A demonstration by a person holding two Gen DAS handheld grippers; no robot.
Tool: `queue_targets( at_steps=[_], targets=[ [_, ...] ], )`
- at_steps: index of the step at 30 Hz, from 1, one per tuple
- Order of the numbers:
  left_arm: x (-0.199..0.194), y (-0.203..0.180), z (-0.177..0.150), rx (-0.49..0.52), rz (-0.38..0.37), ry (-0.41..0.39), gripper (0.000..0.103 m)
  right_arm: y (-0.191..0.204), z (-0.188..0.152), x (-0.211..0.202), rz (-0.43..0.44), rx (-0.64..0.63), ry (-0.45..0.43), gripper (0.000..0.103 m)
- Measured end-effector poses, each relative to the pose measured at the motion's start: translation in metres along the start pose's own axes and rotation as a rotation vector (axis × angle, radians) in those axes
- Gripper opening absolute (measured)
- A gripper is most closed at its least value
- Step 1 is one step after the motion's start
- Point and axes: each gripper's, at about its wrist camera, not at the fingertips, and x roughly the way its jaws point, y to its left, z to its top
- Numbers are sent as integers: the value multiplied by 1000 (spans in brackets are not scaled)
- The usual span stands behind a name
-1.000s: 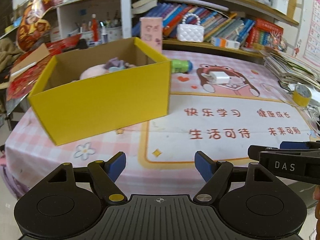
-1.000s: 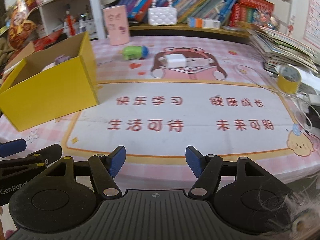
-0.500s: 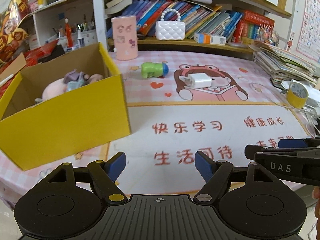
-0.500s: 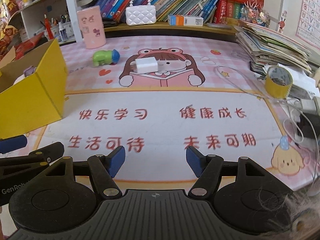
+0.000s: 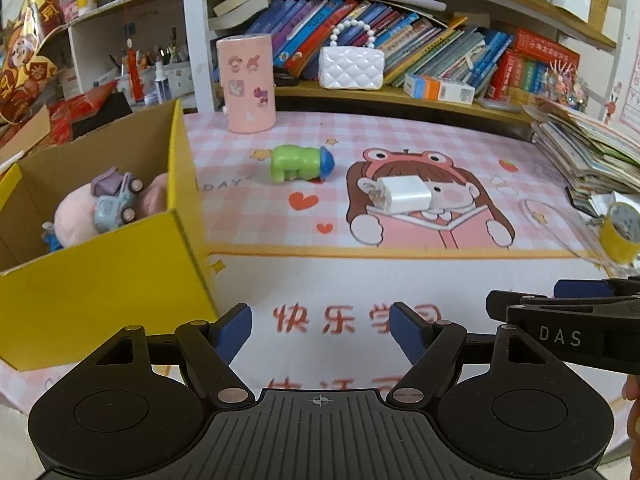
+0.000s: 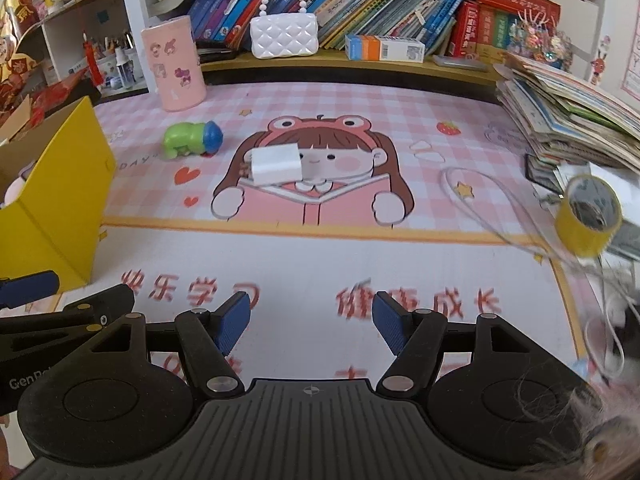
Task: Organize objects
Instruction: 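Withdraw both tools from the box toward the white charger and green toy, then grasp the green-and-blue toy with the left tool while the right tool grasps the white charger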
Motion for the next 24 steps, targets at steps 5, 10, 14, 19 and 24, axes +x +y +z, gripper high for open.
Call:
queue_targets(
  at_steps=[5, 10, 14, 19, 24],
  targets=[
    [10, -9, 14, -8, 35, -19, 78, -13, 18, 14, 35, -10, -5, 65],
    [21, -13, 31, -18, 75, -37, 78, -24, 38, 29, 53, -24, -25, 65],
    [33, -17, 44, -20, 101, -43, 78, -32, 54, 45, 60, -36, -40, 65],
    [48, -21, 61, -29, 127, -52, 78, -34, 68, 62, 91, -66, -54, 65],
    [64, -21, 81, -40, 159, -69, 78, -27, 74, 82, 139, -114, -65, 65]
  ],
)
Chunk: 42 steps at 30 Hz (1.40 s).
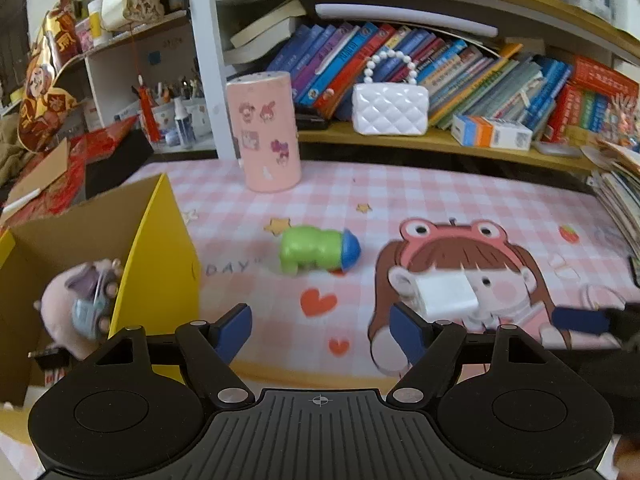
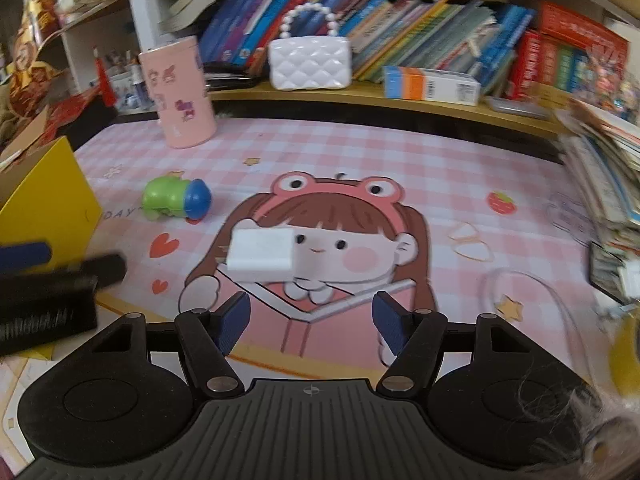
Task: Organize objects
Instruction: 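Grasp the green-and-blue toy with the left tool while the right tool grasps the white charger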
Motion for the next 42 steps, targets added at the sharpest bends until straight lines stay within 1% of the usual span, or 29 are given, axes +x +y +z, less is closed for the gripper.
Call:
queue_targets(
  at_steps=[3, 5, 7, 8, 9, 10, 16, 20, 22, 26, 27, 28, 29, 30, 33, 36, 42],
  targets=[
    [16, 0, 10, -8, 15, 4, 78, 5, 4, 14, 27, -31, 3, 68],
    [30, 1, 17, -18, 24, 15, 78, 9, 6, 21, 42, -57, 0, 73],
    [46, 0, 23, -24, 26, 29, 78, 13, 9, 30, 55, -88, -1, 74],
    [53, 0, 25, -28, 29, 34, 80, 15, 10, 35, 61, -102, -1, 75],
    [60, 0, 27, -34, 30, 35, 85, 17, 11, 40, 64, -113, 0, 75],
    [67, 0, 29, -39, 31, 31, 86, 18, 12, 45, 65, -120, 6, 75],
    [102, -4, 40, -10, 44, 48, 88, 21, 20, 63, 87, -98, 22, 75],
    [124, -5, 41, -4, 52, 81, 88, 23, 24, 71, 81, -104, 23, 75],
    [130, -5, 41, -14, 35, 85, 88, 23, 25, 74, 79, -96, 26, 75],
    [139, -7, 41, -12, 29, 96, 87, 22, 26, 76, 89, -71, 30, 73],
    [140, -6, 41, -16, 28, 100, 80, 22, 26, 77, 94, -69, 31, 72],
    [142, -6, 40, -21, 20, 102, 78, 22, 26, 77, 100, -66, 35, 68],
    [142, -5, 40, -23, 21, 97, 77, 22, 26, 78, 104, -66, 40, 55],
    [141, -4, 40, -25, 15, 95, 75, 23, 25, 79, 101, -72, 48, 52],
    [134, -3, 42, -29, -18, 82, 74, 23, 25, 78, 106, -77, 46, 52],
    [118, -2, 45, -20, -23, 41, 74, 20, 25, 76, 98, -64, 45, 52],
    [80, 6, 50, -39, -35, -21, 74, 18, 23, 58, 93, -49, 34, 52]
  ],
)
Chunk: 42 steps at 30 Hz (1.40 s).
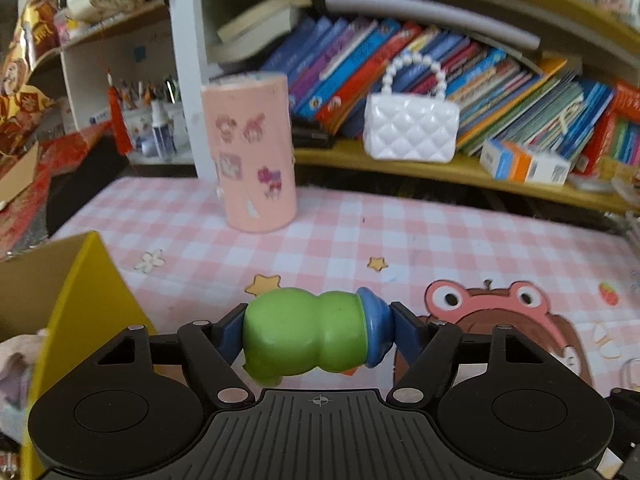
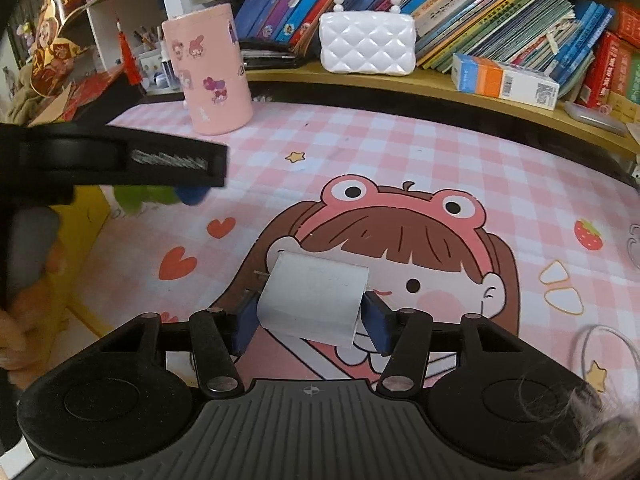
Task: Organize objects
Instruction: 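Carry the green toy and white charger over the yellow box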
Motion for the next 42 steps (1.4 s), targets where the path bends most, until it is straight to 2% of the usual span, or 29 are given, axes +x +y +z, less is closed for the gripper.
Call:
queue_targets(
  at_steps=[12, 21, 29, 42],
  targets=[
    [-88, 12, -26, -31, -81, -41, 74, 9, -27, -63, -22, -22, -26, 52],
    [-145, 36, -70, -71, -112, -8, 74, 28, -62, -104, -45, 3, 6, 52],
    [-178, 66, -120, -70, -93, 53, 74, 64, -92, -130, -45, 11, 36, 52],
    [-225, 110, -161, -62, -43, 45, 74, 133, -118, -154, 24, -75, 41, 52]
  ],
)
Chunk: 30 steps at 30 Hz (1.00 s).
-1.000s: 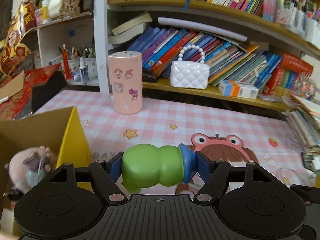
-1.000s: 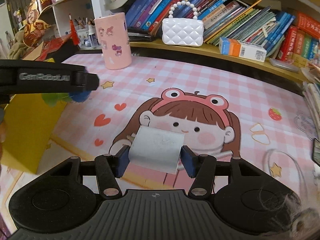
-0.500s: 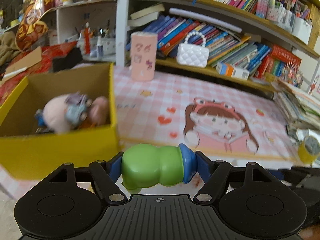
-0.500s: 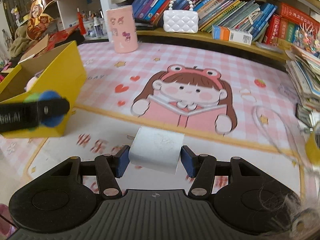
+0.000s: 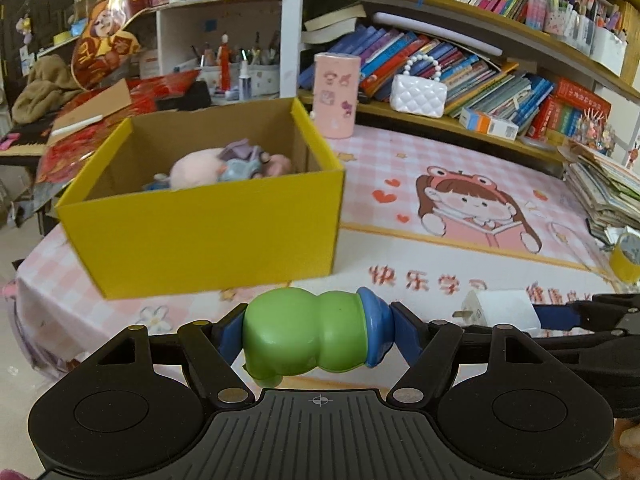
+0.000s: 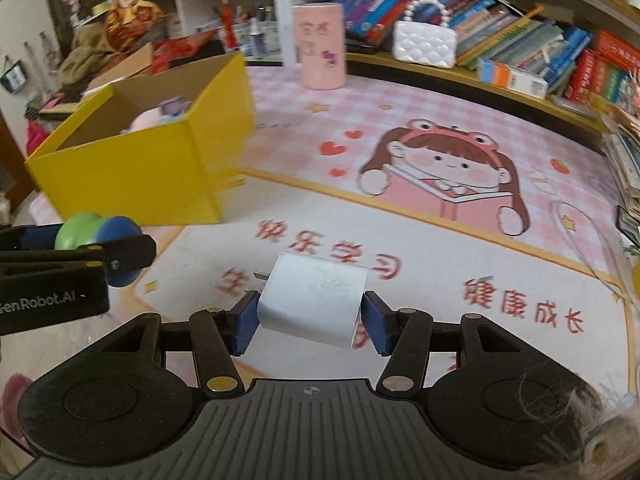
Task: Organize objects
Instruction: 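Carry the green toy and white charger over the yellow box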
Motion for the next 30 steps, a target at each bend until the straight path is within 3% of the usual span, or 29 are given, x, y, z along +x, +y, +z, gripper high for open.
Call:
queue_targets(
  at_steps=[15, 30],
  targets=[
    [-38, 50, -29, 9, 26, -6, 74, 63, -22, -12, 41, -21, -9, 52],
    [-63, 106, -39, 3, 87, -48, 74, 129, -21, -8, 93, -62, -39, 52]
  ],
)
